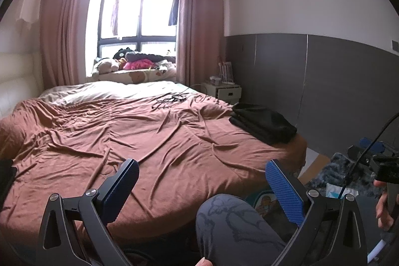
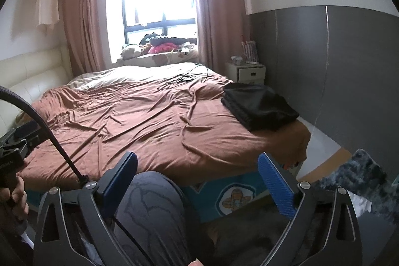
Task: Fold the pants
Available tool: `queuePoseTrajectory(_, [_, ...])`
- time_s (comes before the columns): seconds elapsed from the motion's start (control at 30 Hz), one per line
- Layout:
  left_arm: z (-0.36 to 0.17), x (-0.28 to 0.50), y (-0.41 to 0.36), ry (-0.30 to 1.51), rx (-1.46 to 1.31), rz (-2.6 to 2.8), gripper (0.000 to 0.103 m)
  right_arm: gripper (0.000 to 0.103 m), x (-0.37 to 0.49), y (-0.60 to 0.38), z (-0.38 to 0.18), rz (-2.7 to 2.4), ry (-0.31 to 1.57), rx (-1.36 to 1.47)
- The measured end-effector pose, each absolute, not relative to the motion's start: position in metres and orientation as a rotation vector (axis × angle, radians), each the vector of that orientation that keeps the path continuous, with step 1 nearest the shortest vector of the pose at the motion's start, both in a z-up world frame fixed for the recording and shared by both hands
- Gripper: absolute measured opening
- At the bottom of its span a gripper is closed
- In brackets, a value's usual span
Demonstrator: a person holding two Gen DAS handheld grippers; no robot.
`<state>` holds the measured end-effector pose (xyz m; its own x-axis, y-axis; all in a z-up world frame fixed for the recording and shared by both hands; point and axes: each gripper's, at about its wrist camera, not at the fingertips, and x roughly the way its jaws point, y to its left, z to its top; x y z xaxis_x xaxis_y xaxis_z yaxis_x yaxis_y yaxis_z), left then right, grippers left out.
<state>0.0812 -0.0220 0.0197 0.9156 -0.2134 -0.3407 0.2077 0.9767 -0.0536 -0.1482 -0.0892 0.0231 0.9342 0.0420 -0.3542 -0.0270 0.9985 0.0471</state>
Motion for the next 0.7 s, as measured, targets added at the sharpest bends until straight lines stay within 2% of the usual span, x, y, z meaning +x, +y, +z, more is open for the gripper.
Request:
queuePoseTrajectory(0.17, [0.0199,0.0793,-0.0226,0.351,-0.013,-0.216,0.103,0.099,-0.1469,-0.0867,0.0202,0.041,0.368,0.042])
queuePoseTrajectory(0.2, [0.0202,0.0784,-0.0223,0.349,-0.014,-0.218,0.102,0.103,-0.1471,-0.0864,0.0199,0.04,0.366,0.042])
queuePoseTrajectory(0.7, [0.0236,0.0782,-0.0249,0.34,-0.013,-0.219,0.103,0.103,-0.1463,-0.0949,0.019,0.007,0.352,0.043])
